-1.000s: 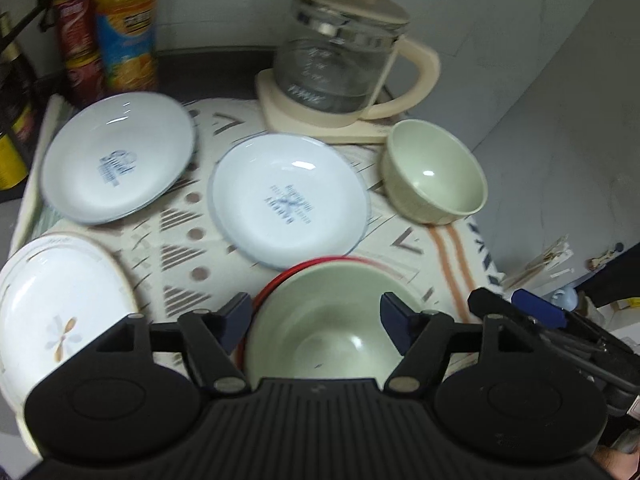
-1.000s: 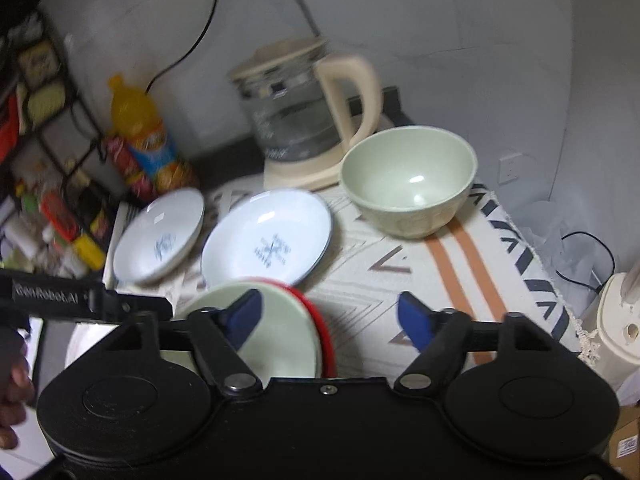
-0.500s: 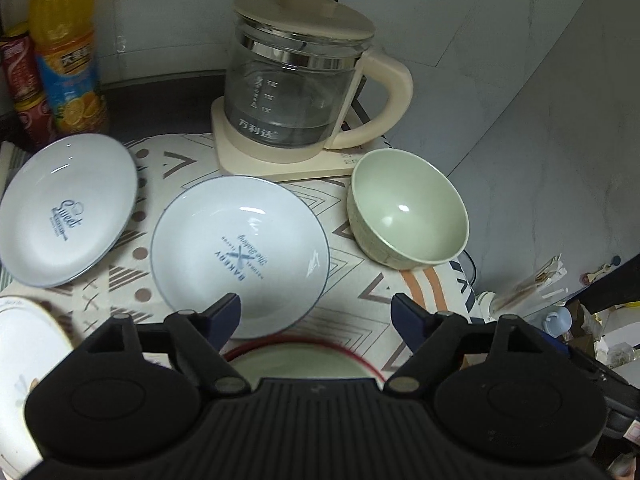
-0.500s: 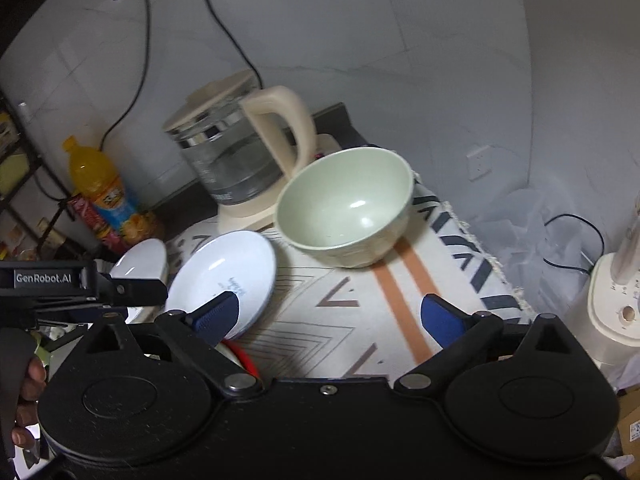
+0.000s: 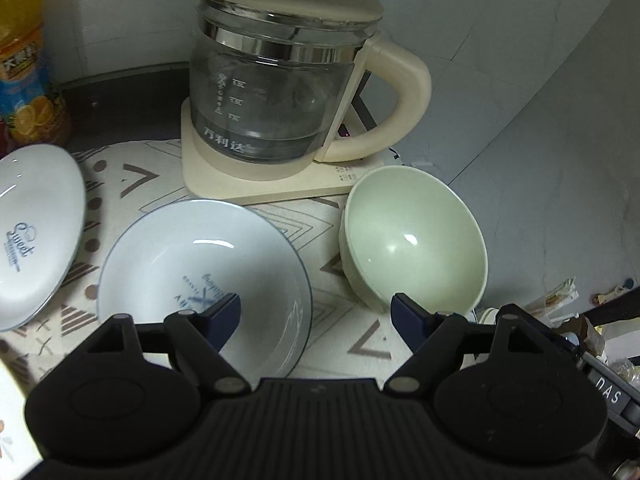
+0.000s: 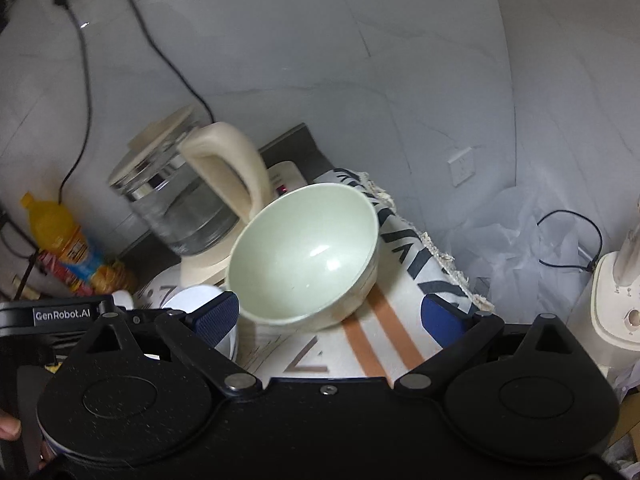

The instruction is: Organize plates and bowls

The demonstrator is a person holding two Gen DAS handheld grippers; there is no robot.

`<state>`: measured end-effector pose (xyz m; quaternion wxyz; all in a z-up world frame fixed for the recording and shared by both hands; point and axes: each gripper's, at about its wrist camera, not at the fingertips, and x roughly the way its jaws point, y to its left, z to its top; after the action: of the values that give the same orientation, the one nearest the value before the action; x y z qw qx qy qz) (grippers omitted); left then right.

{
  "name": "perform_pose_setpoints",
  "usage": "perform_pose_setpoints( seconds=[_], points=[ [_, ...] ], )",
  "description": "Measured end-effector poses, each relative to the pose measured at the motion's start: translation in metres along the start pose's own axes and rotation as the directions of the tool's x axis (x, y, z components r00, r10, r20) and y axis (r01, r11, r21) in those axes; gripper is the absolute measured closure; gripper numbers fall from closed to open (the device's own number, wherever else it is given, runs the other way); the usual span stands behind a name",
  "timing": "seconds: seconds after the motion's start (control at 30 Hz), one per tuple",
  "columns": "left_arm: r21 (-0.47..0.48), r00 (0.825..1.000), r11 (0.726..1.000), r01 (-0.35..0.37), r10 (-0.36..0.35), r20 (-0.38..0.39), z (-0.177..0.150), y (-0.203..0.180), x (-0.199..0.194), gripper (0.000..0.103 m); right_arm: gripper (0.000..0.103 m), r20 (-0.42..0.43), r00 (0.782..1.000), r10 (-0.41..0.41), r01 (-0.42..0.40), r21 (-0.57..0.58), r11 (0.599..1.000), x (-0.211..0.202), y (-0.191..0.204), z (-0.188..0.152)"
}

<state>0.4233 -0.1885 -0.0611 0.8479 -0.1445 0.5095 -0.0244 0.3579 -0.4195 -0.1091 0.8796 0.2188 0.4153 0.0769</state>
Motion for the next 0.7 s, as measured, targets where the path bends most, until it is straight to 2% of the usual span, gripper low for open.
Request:
perform_pose_setpoints(
  seconds=[0.2,0.43,0.5,0.53,0.57,0.6,0.67,0.7],
  points=[
    [-0.004,1.0,1.0,0.016,-0.017,-0.02,0.016,-0.006,0.025,0.022,0.005,0.001,1.0,-0.006,0.006,0.04,0.999,0.02,-0.002,0.008],
    [0.004,0.999,1.0,-0.012,0.012,-0.032,0.028,-0.018,0.05,0.026,0.006,-0.023,1.0,-0.022,0.024,0.091,0.996,0.042,-0.016,0.015],
    [0.011,0.999,1.0,0.001,-0.001,-0.035,0.03,-0.023,0.056,0.027,0.014,-0.035,0.999,-0.036,0.039,0.109,0.993,0.048,-0.021,0.017],
    [0.018,1.0,1.0,0.0,0.0,-0.031,0.031,-0.026,0.058,0.033,0.018,-0.046,0.998,-0.038,0.044,0.119,0.992,0.052,-0.023,0.018],
    [0.025,1.0,1.0,-0.009,0.009,-0.02,0.031,-0.028,0.06,0.037,0.026,-0.058,0.998,-0.037,0.044,0.127,0.991,0.056,-0.024,0.019],
    [0.032,1.0,0.999,-0.02,0.02,-0.013,0.031,-0.031,0.062,0.044,0.034,-0.068,0.997,-0.036,0.045,0.133,0.99,0.06,-0.025,0.019],
    [0.043,0.999,0.999,-0.032,0.034,-0.027,0.031,-0.036,0.069,0.06,0.044,-0.079,0.996,-0.039,0.049,0.139,0.989,0.066,-0.027,0.019],
    [0.041,0.999,0.999,-0.033,0.034,-0.035,0.03,-0.037,0.073,0.07,0.053,-0.08,0.996,-0.046,0.057,0.143,0.988,0.069,-0.028,0.019]
  ],
)
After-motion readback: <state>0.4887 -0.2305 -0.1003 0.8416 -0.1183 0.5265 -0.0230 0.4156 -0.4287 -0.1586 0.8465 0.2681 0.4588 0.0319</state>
